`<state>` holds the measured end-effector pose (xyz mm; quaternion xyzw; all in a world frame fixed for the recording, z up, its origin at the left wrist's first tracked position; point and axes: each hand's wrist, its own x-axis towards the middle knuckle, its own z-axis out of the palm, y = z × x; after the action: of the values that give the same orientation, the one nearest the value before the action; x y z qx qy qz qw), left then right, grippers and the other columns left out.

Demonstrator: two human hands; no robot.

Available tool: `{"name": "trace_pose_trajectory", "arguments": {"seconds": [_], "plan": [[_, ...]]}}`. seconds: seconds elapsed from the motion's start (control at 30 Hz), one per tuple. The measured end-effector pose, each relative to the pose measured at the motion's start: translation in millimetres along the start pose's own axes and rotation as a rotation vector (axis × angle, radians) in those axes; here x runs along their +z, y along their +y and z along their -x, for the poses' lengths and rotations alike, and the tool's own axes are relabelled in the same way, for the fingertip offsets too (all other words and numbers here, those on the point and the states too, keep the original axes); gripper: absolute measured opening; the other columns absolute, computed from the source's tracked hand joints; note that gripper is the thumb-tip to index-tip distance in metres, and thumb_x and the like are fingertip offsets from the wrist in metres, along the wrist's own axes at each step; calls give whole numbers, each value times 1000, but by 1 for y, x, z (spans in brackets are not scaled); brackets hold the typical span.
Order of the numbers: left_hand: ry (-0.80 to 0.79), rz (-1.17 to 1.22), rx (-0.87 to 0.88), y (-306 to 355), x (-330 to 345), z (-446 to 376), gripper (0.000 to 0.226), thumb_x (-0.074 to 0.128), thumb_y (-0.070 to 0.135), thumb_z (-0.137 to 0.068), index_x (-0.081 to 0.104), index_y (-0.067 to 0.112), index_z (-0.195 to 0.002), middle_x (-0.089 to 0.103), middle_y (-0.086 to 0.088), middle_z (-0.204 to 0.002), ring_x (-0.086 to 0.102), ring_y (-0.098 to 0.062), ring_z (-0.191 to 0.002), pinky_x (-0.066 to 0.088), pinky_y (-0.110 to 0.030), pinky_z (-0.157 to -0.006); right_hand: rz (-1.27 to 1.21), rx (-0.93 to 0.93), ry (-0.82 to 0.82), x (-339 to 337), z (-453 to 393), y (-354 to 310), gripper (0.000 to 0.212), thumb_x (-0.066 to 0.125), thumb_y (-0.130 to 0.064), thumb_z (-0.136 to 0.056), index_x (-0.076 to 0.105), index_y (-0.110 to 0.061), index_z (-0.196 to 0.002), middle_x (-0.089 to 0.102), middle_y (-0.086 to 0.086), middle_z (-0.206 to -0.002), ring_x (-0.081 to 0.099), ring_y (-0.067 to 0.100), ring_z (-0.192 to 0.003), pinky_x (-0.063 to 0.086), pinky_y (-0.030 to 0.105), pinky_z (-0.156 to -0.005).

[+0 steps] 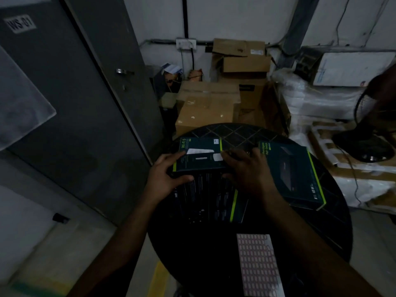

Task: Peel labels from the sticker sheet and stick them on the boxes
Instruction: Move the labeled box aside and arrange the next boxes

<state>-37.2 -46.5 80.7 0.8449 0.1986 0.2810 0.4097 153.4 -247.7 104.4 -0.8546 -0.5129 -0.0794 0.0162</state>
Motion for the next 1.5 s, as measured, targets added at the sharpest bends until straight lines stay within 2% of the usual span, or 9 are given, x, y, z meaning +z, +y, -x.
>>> {"name": "trace_pose_trajectory", "arguments": {"seconds": [0.1,0.17,0.33,0.47,0.53,0.87,1.03,1.23,1.5], "plan": [[47,-14,34,0,6,5,73,89,36,-64,63,27,-131,56,3,-122,55,0,-111,38,-2,-90,-64,-61,282,0,1,-34,52,68,-47,-83,60,-28,-130,62,-1,-132,50,35,-128,37,63,-105],[81,-15,60,-3,9,9,69,89,35,-65,64,27,-128,59,5,-123,56,-2,-114,42,-9,-93,-136,-221,398,1,-6,-59,42,74,-34,-81,68,-27,-122,68,-1,-123,57,34,-120,41,58,-102],[129,81,77,-12,6,21,51,81,29,-76,66,26,-125,63,6,-128,61,-11,-118,54,-37,-93,-460,-227,404,1,-22,-99,30,66,-33,-85,74,-35,-114,70,-11,-116,59,23,-107,43,42,-89],[181,156,39,-9,-1,28,38,77,35,-81,66,44,-116,67,17,-119,68,-7,-105,56,-27,-81,-593,-104,398,2,-28,-106,17,68,-38,-85,78,-36,-98,74,-17,-104,61,18,-100,45,43,-85],[185,162,43,-7,-2,28,36,77,29,-83,68,39,-115,69,16,-115,68,-5,-103,54,-23,-82,-617,-75,379,3,-32,-106,16,69,-40,-84,79,-35,-96,75,-16,-100,63,16,-98,47,43,-85],[154,141,77,-12,-5,23,27,73,18,-88,72,23,-114,70,7,-117,67,-9,-109,54,-34,-94,-569,-169,341,4,-34,-79,22,74,-40,-79,76,-35,-101,74,-17,-106,63,17,-102,49,47,-87],[149,129,62,-10,-6,20,26,73,23,-86,71,31,-111,70,8,-117,67,-5,-106,55,-28,-91,-522,-27,517,7,-20,-73,14,81,-43,-73,75,-35,-83,73,-22,-100,57,18,-109,36,45,-94],[133,187,15,-13,-8,19,30,74,19,-86,72,40,-108,71,8,-117,69,-10,-103,57,-39,-89,-444,-46,471,9,-18,-50,25,73,-54,-77,75,-44,-99,67,-27,-117,53,15,-116,34,47,-101],[134,162,17,-9,-4,20,23,68,34,-88,70,39,-110,69,7,-120,68,-11,-106,57,-43,-89,-546,20,486,10,-13,-24,15,80,-45,-75,79,-37,-88,69,-23,-113,54,20,-114,31,46,-101]]}}
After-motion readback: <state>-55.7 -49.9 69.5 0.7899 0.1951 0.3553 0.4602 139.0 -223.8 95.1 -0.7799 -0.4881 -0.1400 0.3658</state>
